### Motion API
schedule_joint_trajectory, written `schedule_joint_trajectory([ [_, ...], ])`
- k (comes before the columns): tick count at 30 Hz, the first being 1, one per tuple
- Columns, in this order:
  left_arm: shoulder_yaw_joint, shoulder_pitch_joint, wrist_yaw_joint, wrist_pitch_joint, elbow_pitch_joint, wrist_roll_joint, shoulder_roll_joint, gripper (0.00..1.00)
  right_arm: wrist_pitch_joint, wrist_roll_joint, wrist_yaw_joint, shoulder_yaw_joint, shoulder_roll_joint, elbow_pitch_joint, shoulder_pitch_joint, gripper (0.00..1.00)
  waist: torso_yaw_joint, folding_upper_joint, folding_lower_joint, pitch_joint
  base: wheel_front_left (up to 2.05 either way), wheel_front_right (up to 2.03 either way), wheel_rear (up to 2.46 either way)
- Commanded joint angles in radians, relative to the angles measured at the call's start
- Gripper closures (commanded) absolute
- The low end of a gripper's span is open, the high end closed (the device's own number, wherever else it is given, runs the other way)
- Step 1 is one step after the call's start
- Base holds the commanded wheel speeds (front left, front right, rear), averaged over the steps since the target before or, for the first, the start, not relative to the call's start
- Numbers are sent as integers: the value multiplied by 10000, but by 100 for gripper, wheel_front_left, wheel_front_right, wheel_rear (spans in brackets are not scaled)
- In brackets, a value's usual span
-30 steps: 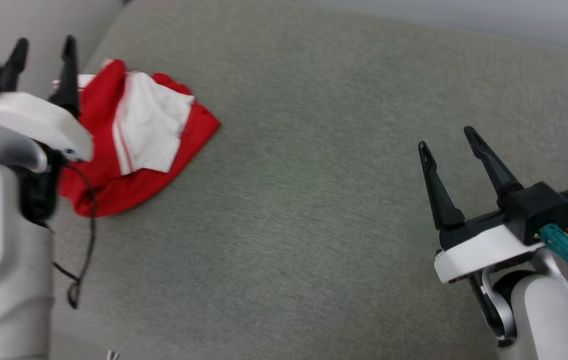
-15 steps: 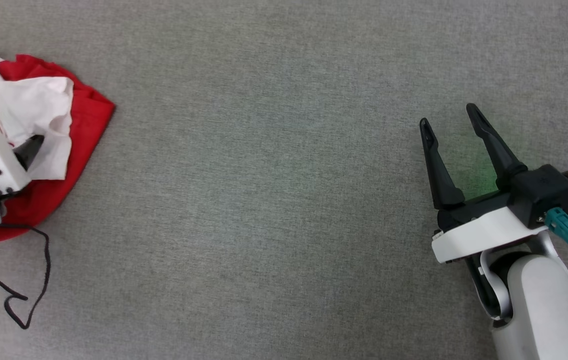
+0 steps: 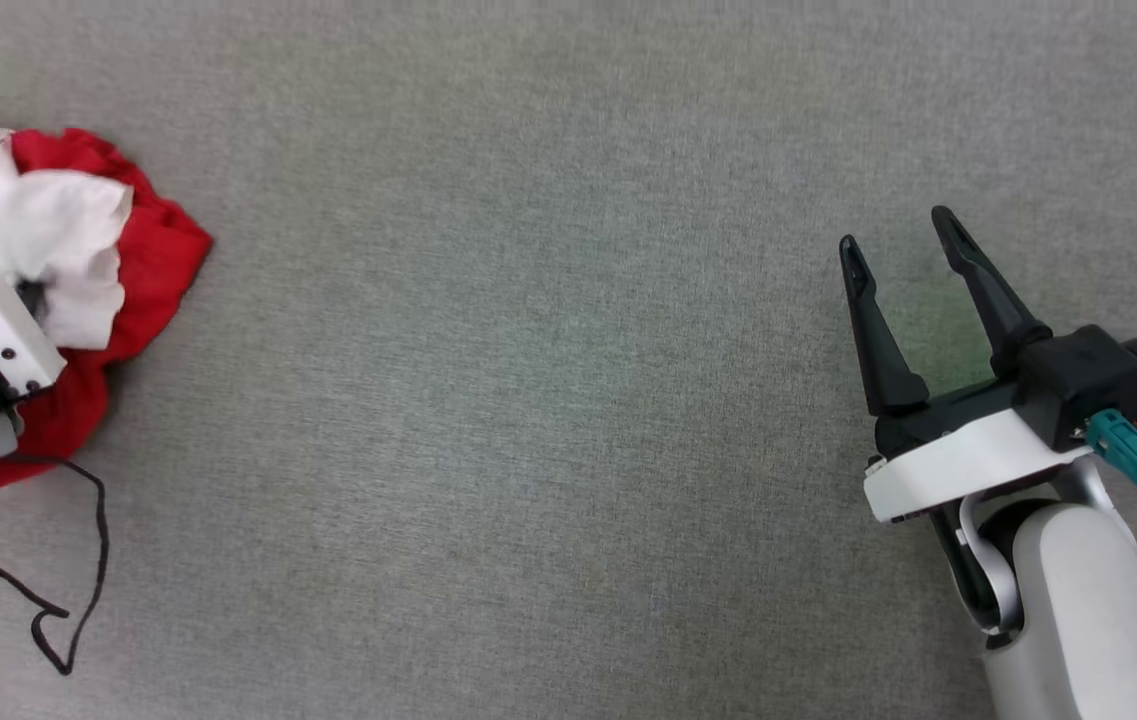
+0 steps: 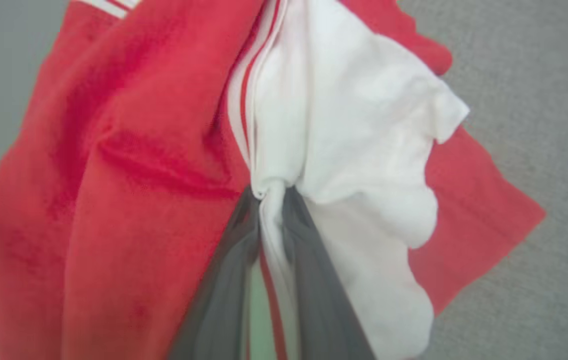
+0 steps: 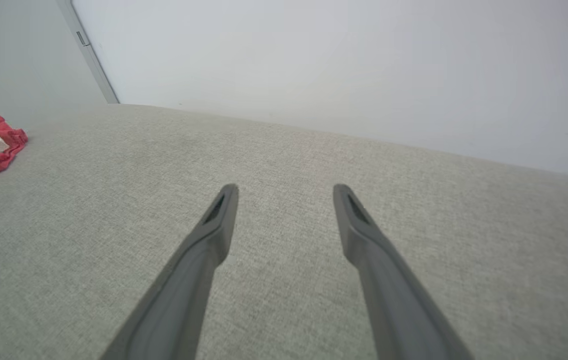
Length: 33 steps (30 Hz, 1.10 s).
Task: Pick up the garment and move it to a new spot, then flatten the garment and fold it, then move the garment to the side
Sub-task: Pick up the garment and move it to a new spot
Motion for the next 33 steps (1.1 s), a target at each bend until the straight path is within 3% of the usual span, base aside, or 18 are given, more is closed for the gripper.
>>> schedule_joint_trajectory([
  [1, -47, -13, 62, -367, -109, 159, 78, 100, -83, 88, -3, -25, 36, 28, 101, 0, 61, 0, -2, -275, 0, 0, 0],
  [10, -378, -769, 434, -3495, -961, 1328, 404, 100, -279, 217, -3, -313, 163, 205, 574, 0, 28, 0, -2, -1682, 0, 0, 0],
  [15, -638, -1053, 442, -4966, -1338, 1712, 216, 100, -317, 274, -3, -547, 218, 177, 860, 0, -235, 0, -2, -2460, 0, 0, 0],
  [23, -1481, -982, 348, -5672, -2264, 1886, -866, 100, -253, 450, -3, -873, 250, -31, 1347, 0, -1118, 0, -2, -3299, 0, 0, 0],
  [33, -3234, -216, -28, -5069, -3316, 1626, -2877, 100, -102, 797, -3, -1039, 247, -207, 1689, 0, -2767, 0, -2, -3323, 0, 0, 0],
])
